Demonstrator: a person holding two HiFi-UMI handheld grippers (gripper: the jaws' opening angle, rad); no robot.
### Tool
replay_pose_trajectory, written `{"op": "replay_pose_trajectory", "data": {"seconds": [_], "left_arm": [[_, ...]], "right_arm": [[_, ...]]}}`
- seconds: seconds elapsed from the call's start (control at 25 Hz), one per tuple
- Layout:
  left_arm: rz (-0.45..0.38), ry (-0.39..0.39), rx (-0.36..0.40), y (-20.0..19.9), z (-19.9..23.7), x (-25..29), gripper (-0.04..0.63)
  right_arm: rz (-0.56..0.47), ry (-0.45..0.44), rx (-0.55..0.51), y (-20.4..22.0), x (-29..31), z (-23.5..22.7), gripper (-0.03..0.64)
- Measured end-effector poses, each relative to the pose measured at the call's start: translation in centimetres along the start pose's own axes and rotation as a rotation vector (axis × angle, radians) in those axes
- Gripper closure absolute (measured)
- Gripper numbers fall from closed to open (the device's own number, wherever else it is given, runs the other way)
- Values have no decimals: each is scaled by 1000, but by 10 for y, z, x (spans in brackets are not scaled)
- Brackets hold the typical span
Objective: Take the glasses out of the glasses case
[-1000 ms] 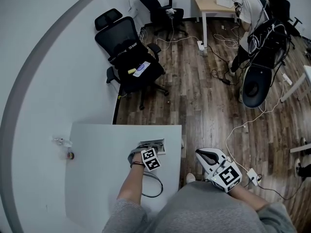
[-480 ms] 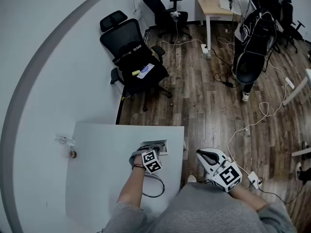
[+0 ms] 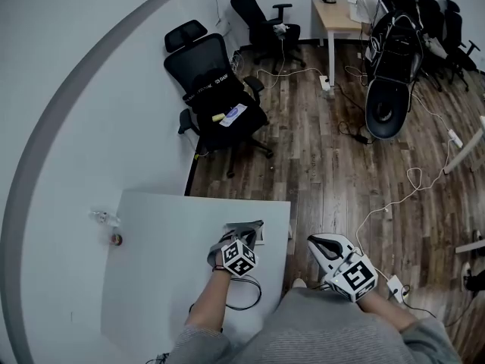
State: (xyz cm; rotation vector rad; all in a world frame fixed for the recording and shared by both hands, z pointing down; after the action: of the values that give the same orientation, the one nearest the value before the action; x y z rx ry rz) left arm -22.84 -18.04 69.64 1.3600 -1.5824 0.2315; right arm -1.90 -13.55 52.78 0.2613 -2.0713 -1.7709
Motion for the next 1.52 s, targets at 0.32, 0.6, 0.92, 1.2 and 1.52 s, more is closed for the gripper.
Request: {"op": "replay_pose_trajectory", "data": {"seconds": [0.32,0.6,0.92,1.2,1.52], "left_arm": [[-172,-57,-361,-25,10,-26,573],[-319,-103,-539,-50,23,-43,574],[-418,-139,-585,-69,30,-57,573],[-549,-162,-687,-92,36,-85,573],[-657,-179,-688,-122,39,-119,574]], "right_arm": [[8,6,-2,-5,2,0,603],[-1,-4,-7,-6,4,1,603],[-2,3,-11,-7,5,1,603],[27,50,10,-15,2,-6,603],[-42,38,-3,-16,4,-4,603]]}}
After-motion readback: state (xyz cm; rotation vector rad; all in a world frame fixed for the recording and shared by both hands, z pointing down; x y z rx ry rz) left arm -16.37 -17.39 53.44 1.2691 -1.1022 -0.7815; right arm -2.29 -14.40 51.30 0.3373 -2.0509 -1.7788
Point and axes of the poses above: the fingertips, and each gripper's own axes: x forward along the fingers, z to its left, y out of its underside, the point moved 3 cm from there along -x, backward along the fingers, and after that the axes turned 9 degrees about -y, right-handed, at the moved point
